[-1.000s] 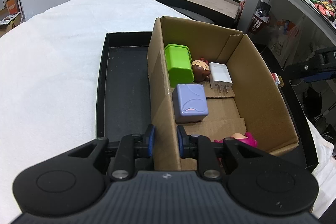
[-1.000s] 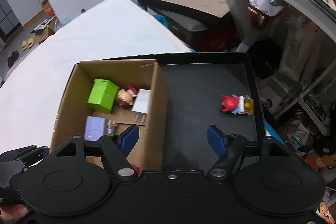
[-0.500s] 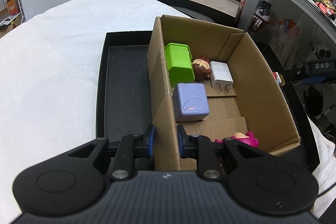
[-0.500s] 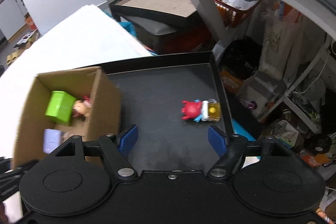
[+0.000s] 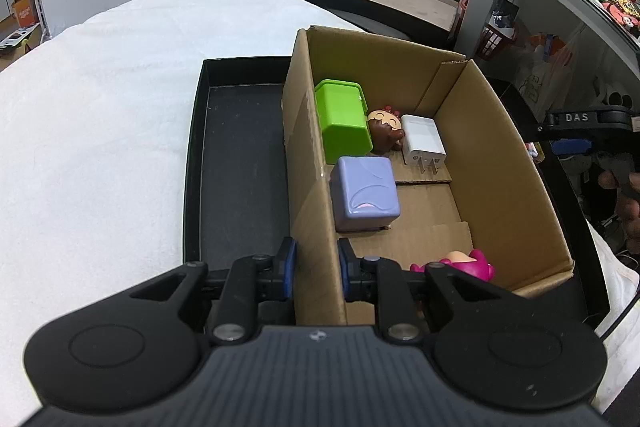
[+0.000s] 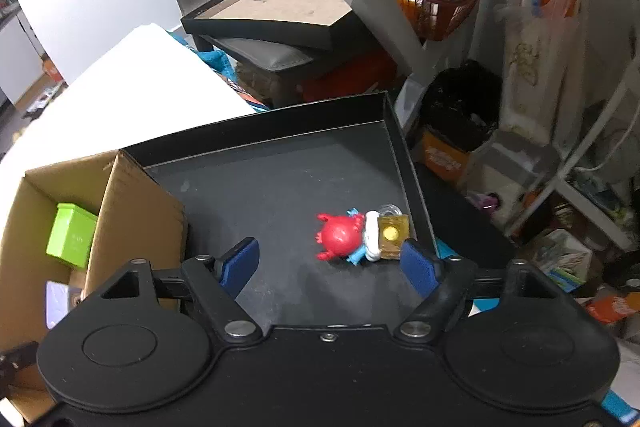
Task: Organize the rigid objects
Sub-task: 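Move the right gripper to the red crab toy and grasp it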
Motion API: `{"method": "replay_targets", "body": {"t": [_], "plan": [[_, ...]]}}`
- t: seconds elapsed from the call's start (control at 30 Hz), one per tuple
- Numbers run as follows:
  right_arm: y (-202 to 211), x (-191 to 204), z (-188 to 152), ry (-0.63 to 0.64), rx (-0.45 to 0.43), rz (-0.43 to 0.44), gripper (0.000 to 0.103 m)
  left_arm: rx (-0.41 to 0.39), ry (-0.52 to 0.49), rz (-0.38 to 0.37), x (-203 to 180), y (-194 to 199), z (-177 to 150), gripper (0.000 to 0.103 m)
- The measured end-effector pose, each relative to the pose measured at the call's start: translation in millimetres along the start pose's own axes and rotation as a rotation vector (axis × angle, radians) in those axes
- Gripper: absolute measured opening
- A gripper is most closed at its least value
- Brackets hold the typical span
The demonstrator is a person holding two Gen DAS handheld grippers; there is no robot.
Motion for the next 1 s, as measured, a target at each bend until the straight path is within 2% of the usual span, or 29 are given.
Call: {"method": "replay_targets", "body": {"t": [0.63,0.67,0.73,0.83,1.0], "plan": [[-37.5,-13.2,2.3,0.032,0.036,-0.074,0.077,0.004,0.004,-0.012,2.0,-1.2,-0.7,0.020],[-37.9,-13.2,3.0,0.029,0.032,-0.075,0.076,0.004,0.004,-0.011,1.9,-1.3,-0.7,0.020],[-39.3,-12.6,2.5,0.032,0.041,-0.082,0.059,0.004,0.004,-0.012,2.0,-1.3,-0.6,0.020],[-38.7,-9.5,1.1,0.029,0.062,-0.103,0.059,0.006,0.007,-0.012,2.1,-1.4,-0.5,0.020],[-26.9,3.2,2.6,0.015,0.054,-0.084,0.059,0.005,0.004,-0.006,0.9,-1.6,0.1,0.020]]}}
Point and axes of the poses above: each gripper's, at about its wrist camera, not at the fingertips, and y roughly against the way its jaws point, x to its left, z to its top, the point moved 4 cm from there along -y, roughly the way its jaws point, and after that the axes turned 13 degrees about z, right-handed, at the moved point
